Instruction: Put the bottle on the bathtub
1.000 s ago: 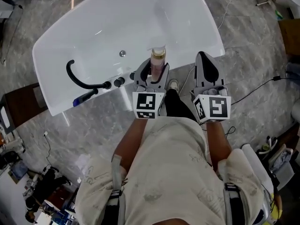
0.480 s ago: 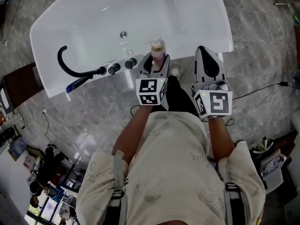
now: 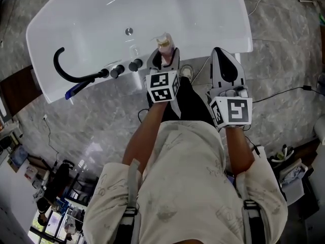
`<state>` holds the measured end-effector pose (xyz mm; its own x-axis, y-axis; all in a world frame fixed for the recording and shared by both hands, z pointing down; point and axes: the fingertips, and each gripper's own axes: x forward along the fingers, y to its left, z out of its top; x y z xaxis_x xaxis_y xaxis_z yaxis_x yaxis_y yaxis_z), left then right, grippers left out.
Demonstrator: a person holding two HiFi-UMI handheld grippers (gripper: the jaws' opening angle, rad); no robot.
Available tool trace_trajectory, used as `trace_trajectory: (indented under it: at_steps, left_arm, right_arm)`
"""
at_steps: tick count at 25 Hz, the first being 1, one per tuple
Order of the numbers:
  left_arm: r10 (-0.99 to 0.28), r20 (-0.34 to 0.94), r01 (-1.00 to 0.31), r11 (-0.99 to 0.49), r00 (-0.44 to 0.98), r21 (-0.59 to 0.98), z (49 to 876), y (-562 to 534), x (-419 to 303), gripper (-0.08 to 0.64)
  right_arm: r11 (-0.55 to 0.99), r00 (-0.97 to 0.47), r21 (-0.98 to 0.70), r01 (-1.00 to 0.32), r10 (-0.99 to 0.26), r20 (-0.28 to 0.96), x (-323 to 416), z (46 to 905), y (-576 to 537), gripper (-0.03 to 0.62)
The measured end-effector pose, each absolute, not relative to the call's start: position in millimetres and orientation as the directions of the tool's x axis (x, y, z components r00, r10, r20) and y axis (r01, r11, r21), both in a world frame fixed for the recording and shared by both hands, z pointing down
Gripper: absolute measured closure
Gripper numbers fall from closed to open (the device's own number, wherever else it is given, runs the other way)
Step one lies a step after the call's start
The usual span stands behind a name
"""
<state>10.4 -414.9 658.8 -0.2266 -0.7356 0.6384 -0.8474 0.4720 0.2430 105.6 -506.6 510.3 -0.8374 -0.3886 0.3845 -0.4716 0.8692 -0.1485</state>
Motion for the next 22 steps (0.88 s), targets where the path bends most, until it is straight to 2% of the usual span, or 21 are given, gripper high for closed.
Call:
trace_trajectory:
  at_steps: [12,22]
  left_arm:
    - [-0.717,0.655,-0.854,0.477,-0.241,0.208,691,-423,10,0.345]
    - [-0.714,0.666,-0.893,0.421,-0.217,0.16,691,-415,21,0.345]
  right_arm:
    - [0.863,-0.827,-0.16,-0.48,-0.384,0.411,116,529,-506,0.603]
    - [0.861,-0.828,-0.167,-0.481,-0.382,0.411,108,532,-507,0.603]
